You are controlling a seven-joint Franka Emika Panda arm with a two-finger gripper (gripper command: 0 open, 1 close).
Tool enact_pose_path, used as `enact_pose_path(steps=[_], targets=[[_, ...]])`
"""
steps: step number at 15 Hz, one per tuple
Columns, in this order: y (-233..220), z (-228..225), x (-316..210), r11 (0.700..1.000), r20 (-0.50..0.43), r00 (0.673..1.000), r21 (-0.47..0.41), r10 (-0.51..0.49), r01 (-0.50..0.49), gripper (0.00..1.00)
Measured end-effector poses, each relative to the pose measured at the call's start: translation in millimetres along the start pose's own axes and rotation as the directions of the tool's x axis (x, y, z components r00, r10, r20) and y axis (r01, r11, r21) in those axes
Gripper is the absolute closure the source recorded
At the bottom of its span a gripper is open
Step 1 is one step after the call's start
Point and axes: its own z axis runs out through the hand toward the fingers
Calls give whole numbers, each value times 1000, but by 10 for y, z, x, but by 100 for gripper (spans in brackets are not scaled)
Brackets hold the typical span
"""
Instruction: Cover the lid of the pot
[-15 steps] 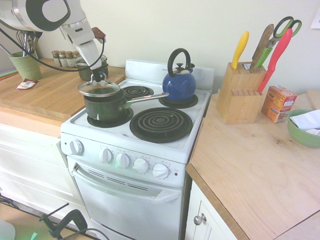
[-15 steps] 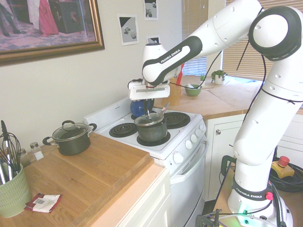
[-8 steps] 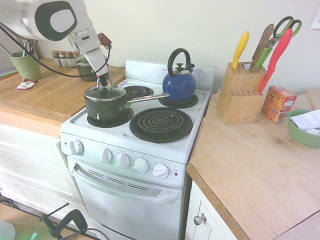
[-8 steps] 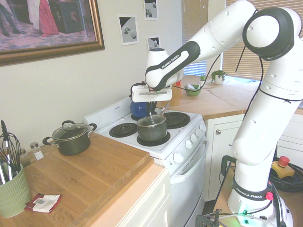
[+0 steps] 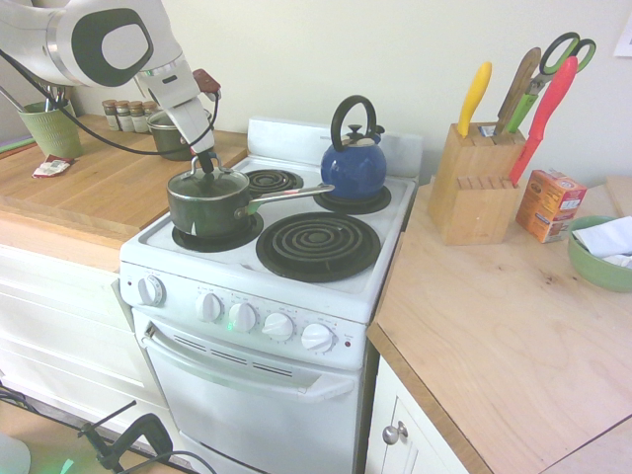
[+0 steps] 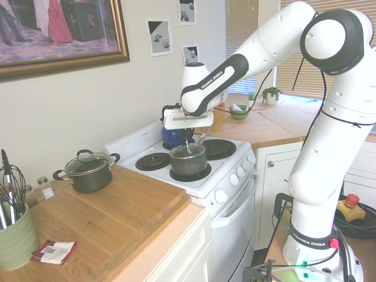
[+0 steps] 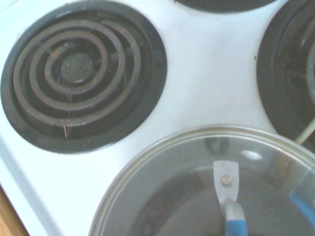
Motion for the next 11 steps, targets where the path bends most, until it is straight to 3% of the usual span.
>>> enact_pose_path(steps=[11], targets=[[84, -167, 0, 1000, -22, 1000, 7, -1, 1, 0]])
